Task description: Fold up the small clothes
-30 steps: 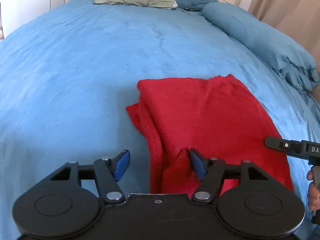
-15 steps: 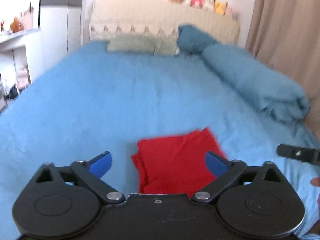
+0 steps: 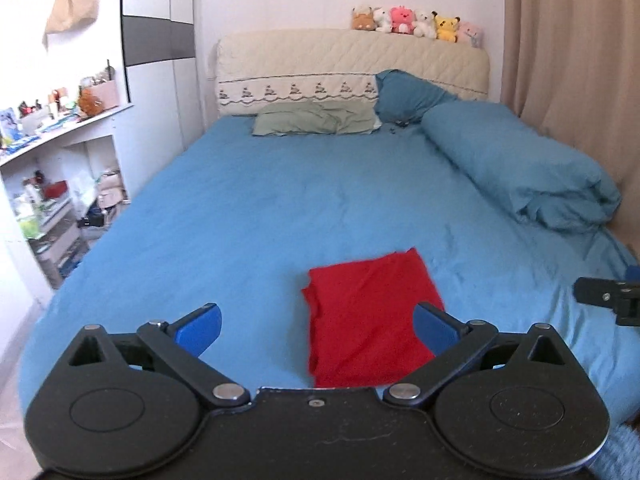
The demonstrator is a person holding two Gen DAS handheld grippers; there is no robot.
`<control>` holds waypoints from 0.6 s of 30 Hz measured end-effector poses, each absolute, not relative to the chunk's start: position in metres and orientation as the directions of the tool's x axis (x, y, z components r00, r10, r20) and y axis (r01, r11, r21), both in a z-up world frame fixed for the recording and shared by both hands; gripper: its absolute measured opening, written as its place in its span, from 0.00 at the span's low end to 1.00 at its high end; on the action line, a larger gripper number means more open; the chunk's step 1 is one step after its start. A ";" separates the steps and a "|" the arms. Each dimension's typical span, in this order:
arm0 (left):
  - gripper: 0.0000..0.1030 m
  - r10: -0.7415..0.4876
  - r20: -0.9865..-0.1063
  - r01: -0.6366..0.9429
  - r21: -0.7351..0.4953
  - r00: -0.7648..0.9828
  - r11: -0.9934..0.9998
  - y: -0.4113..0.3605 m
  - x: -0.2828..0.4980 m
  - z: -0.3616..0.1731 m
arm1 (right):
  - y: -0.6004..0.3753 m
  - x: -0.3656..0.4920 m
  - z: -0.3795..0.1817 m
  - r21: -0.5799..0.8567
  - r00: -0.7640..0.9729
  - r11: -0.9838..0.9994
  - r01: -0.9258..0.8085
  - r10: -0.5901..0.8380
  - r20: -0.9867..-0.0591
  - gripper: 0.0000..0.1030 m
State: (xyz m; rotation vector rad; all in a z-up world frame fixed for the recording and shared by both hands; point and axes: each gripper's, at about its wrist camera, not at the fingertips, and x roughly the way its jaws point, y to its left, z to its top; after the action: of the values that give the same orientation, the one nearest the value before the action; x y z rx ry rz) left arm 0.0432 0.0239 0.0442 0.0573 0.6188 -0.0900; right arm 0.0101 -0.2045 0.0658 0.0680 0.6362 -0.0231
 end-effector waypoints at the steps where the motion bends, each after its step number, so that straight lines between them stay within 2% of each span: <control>1: 1.00 -0.058 -0.586 0.096 0.034 0.808 0.995 0.024 0.036 0.042 | -0.201 0.002 0.066 0.033 0.800 0.998 0.048 -0.019 -0.600 1.00; 6: 1.00 -0.034 -0.621 0.097 0.067 0.783 0.993 0.023 0.010 0.023 | -0.185 -0.034 0.053 -0.071 0.763 0.996 0.057 -0.089 -0.641 1.00; 10: 1.00 -0.013 -0.629 0.104 0.108 0.777 0.989 0.020 -0.001 0.013 | -0.178 -0.052 0.034 -0.050 0.729 0.997 0.064 -0.081 -0.680 1.00; 18: 1.00 -0.021 -0.627 0.109 0.102 0.779 0.989 0.015 -0.004 0.007 | -0.182 -0.060 0.014 -0.029 0.682 0.995 0.098 -0.088 -0.726 1.00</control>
State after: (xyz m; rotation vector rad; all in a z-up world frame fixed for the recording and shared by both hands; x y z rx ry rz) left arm -0.0039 0.0151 0.0073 0.1356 0.6752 -0.0701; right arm -0.0596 -0.1823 0.0141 0.0131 0.8138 -0.1045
